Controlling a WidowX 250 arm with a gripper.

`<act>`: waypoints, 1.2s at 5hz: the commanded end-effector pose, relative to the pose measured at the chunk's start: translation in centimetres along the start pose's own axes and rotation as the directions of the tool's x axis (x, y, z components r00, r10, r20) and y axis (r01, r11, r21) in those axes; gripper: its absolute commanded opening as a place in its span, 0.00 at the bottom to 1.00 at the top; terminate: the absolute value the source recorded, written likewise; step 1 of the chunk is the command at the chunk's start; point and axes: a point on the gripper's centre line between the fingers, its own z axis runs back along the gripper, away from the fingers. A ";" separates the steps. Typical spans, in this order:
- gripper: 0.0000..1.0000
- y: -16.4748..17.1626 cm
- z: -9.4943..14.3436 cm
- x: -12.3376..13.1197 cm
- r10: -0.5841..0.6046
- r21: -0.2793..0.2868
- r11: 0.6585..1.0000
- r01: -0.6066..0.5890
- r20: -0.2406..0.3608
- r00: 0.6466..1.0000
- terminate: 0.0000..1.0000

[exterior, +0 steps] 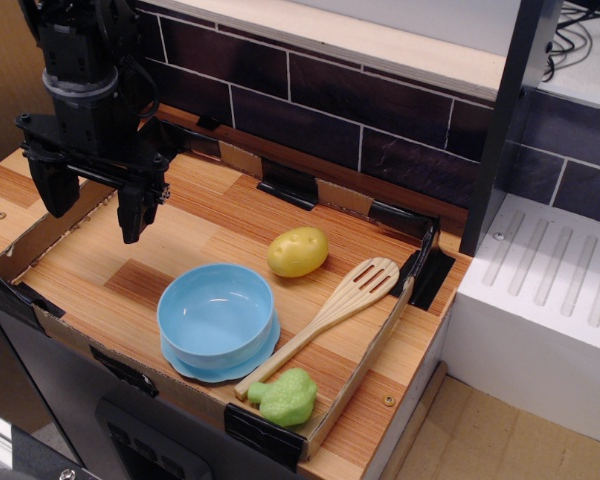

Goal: Take bowl off plate

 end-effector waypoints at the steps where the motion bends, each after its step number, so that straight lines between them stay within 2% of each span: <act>1: 1.00 0.0 0.0 0.0 0.000 0.000 1.000 0.000 0.000 1.000 0.00; 3: 1.00 -4.5 2.0 -1.4 -0.117 -0.088 0.988 0.127 0.109 0.987 0.00; 4: 1.00 -6.2 2.3 -2.0 -0.131 -0.106 0.984 0.144 0.120 0.984 0.00; 6: 1.00 -6.9 -0.5 -2.4 -0.156 -0.032 0.986 0.161 0.122 0.980 0.00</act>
